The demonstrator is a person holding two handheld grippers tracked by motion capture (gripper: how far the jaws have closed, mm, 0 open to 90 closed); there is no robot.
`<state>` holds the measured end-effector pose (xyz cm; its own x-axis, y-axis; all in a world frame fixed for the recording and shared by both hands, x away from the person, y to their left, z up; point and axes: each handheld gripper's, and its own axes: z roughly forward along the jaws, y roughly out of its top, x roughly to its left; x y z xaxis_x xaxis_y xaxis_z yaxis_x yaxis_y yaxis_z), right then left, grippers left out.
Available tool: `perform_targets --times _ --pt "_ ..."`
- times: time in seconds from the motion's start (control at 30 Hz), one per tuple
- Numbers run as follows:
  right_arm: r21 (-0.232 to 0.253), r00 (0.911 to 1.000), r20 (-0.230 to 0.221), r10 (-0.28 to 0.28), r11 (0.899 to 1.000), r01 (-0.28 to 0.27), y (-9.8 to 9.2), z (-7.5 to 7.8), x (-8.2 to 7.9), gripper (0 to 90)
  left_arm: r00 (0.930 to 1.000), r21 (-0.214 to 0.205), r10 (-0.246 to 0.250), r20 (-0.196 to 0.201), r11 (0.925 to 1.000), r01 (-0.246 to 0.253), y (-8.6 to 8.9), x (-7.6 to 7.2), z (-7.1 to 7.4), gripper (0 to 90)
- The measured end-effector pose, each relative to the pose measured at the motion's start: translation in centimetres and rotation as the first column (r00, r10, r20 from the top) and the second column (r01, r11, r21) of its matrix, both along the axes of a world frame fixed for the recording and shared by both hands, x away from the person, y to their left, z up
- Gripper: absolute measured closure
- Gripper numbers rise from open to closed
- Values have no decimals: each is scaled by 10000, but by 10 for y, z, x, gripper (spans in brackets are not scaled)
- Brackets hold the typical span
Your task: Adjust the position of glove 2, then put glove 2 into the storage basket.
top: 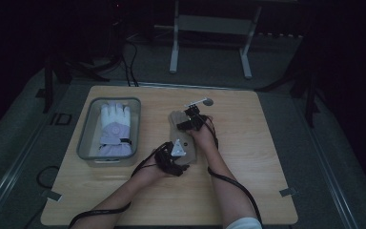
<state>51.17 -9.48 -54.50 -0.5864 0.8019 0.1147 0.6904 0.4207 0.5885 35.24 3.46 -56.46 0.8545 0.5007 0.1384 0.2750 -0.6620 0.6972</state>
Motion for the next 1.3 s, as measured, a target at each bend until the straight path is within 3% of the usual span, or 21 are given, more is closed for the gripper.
perform_targets --times 0.07,0.17,0.27,0.33,0.53,0.67,1.0,1.3 --pt "75 10000 4 35 10000 -35 0 0 -2 494 10000 63 50 15 10000 -51 -1 -1 0 335" --pt "570 9996 -253 -116 9983 130 -8 0 0 573 9994 59 331 76 9994 -332 0 1 1 428" --pt "707 9994 -256 -250 9971 268 -9 0 -2 618 9972 352 643 375 9972 -656 0 1 2 708" --pt "738 9992 -266 -297 9968 315 -9 1 -2 657 9969 211 744 243 9970 -750 0 2 4 786" --pt "825 9991 -246 -359 9959 378 -9 8 -5 718 9953 -127 854 451 9963 -849 3 -3 12 822" --pt "1087 9985 -397 -374 9932 415 -11 8 -6 727 9953 -365 891 388 9955 -877 5 -6 18 828" --pt "1227 9991 -327 -278 9919 317 -8 16 -11 732 9960 -286 853 269 9960 -846 11 -10 27 829" --pt "1585 9997 -128 -200 9871 218 -10 33 -14 734 9944 -206 868 607 9961 -856 13 -14 44 829"
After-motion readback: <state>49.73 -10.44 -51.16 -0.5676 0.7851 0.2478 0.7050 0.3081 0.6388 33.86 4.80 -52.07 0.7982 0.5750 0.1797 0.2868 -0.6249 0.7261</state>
